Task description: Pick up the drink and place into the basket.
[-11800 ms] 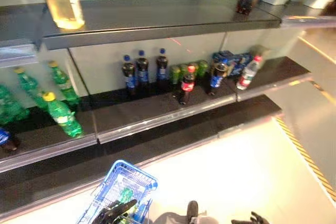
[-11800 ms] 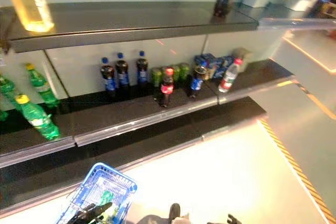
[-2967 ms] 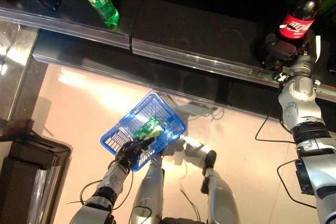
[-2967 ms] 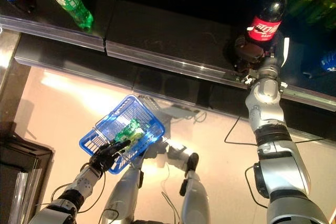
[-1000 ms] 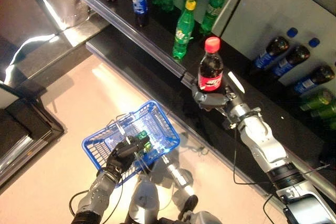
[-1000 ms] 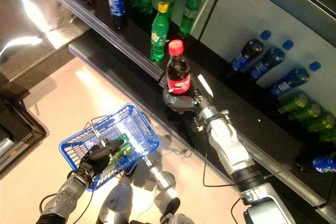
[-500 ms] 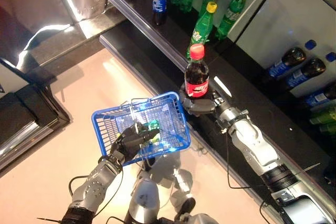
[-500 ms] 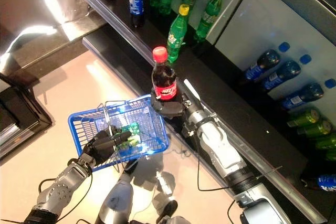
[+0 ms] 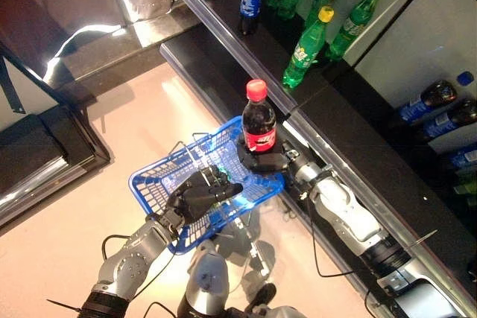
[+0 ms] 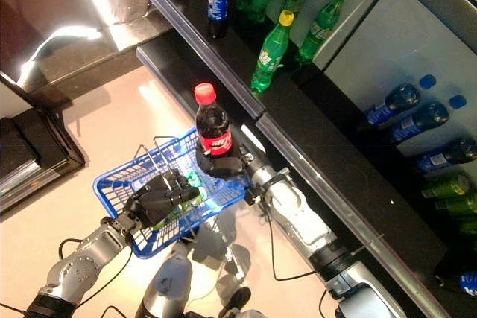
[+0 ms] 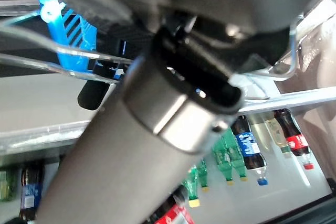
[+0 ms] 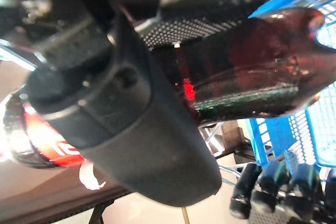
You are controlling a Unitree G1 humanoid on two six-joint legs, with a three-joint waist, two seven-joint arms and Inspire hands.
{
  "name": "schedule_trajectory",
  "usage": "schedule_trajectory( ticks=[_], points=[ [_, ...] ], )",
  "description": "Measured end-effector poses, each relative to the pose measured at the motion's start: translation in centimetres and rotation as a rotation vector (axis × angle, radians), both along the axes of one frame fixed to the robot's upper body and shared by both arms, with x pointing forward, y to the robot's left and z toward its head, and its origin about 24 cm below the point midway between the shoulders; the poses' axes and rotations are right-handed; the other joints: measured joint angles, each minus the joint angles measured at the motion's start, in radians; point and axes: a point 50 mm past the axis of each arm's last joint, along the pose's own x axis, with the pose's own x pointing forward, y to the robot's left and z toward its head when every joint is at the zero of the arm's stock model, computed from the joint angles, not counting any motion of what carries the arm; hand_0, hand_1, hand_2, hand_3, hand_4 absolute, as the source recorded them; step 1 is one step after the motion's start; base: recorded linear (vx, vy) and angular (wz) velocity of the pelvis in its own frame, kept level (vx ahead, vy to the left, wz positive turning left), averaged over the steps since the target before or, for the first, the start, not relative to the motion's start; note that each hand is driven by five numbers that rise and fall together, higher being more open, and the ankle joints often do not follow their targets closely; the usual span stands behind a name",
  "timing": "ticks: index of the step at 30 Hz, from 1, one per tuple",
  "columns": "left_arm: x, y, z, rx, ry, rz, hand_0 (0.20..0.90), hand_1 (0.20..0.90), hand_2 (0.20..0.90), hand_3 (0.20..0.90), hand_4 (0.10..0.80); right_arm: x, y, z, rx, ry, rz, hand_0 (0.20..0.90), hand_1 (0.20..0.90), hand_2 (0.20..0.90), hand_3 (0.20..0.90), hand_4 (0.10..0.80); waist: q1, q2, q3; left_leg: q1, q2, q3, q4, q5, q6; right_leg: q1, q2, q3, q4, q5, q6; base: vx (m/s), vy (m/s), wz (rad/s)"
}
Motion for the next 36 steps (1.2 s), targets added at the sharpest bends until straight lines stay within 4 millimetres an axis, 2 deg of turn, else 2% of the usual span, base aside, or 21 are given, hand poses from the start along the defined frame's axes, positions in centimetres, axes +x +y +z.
schedule_trajectory(
  ticks=[12,19,26,36],
  points=[
    [-0.4,-0.8,1.5,0.028,-0.057,-0.125,0.3,0.3,0.3,0.2,0.1,-0.7,1.2,-1.1,-0.041,0.03,0.07,0.3,0.3,0.3,0.2,0.1,0.017,-0.006,0.001,0.0,-0.003,-0.018,0.0,-0.001,-0.003,0.01,0.001,-0.001,0.0,-0.009,0.001,0.001,-0.006,0.04],
    [-0.5,-0.4,1.6,0.059,-0.043,-0.142,0.3,0.3,0.3,0.2,0.1,-0.5,0.8,-1.7,-0.129,0.01,0.043,0.3,0.3,0.3,0.2,0.1,0.031,-0.011,-0.002,-0.001,-0.005,-0.027,0.0,0.0,-0.006,0.015,0.002,-0.017,0.0,-0.011,0.002,-0.002,-0.005,0.03],
    [-1.1,-1.4,1.6,0.045,-0.049,-0.252,0.3,0.3,0.3,0.2,0.1,-0.3,0.4,-4.4,-0.344,0.023,-0.008,0.3,0.3,0.3,0.2,0.1,0.065,-0.022,-0.009,-0.001,-0.011,-0.039,0.0,-0.002,-0.004,0.022,0.0,-0.026,0.0,-0.017,0.004,0.0,-0.006,0.05],
    [-1.4,-1.8,2.6,0.032,-0.104,-0.333,0.3,0.3,0.3,0.2,0.1,-0.2,0.0,-5.2,-0.403,0.046,-0.052,0.3,0.3,0.3,0.2,0.1,0.065,-0.023,-0.009,-0.002,-0.013,-0.041,0.001,-0.002,-0.003,0.022,-0.001,-0.027,0.0,-0.018,0.004,0.0,0.0,0.0]
  ],
)
